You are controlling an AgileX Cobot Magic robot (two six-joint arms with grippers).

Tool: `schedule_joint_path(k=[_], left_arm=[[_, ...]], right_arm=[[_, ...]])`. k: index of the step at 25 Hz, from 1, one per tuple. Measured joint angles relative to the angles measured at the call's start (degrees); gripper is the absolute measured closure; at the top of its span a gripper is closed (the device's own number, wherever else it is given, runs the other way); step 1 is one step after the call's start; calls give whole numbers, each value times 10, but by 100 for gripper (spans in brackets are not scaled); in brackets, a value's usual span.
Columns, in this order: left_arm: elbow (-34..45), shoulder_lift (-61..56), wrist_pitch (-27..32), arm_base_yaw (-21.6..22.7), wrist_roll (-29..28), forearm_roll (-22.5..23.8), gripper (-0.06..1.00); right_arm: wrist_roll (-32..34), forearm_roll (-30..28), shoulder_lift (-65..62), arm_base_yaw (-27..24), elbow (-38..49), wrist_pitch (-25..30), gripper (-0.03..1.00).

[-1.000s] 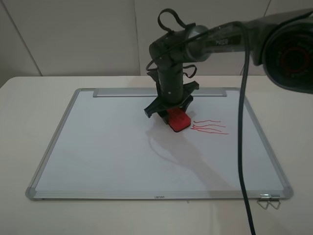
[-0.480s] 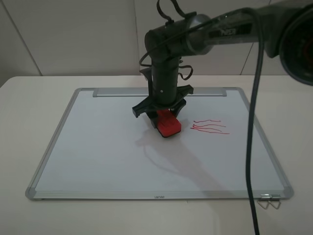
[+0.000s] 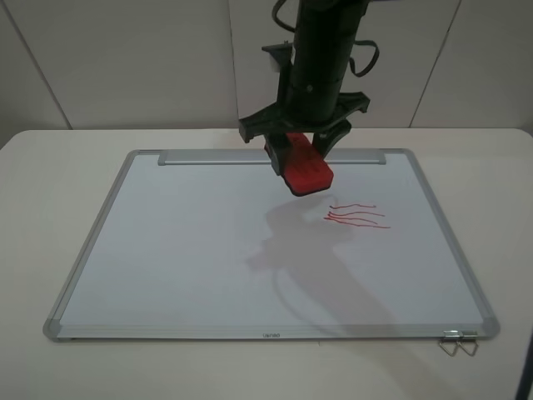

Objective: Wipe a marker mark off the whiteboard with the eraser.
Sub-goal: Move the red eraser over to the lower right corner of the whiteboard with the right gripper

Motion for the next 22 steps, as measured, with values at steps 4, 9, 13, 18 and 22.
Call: schedule_joint_path(k=[4, 9, 13, 18, 22], left_arm=[[0, 0, 0, 0, 0, 0, 17], [0, 0, 0, 0, 0, 0, 17], [0, 0, 0, 0, 0, 0, 17], [0, 0, 0, 0, 0, 0, 17], [0, 0, 0, 0, 0, 0, 17]], right_arm=[[40, -19, -77, -44, 133, -57, 47], [88, -44, -173, -93, 290, -121, 47], [115, -65, -232, -117, 372, -154, 47], [147, -81, -269, -120, 455, -212, 47], [158, -82, -269, -120, 503, -257, 47]])
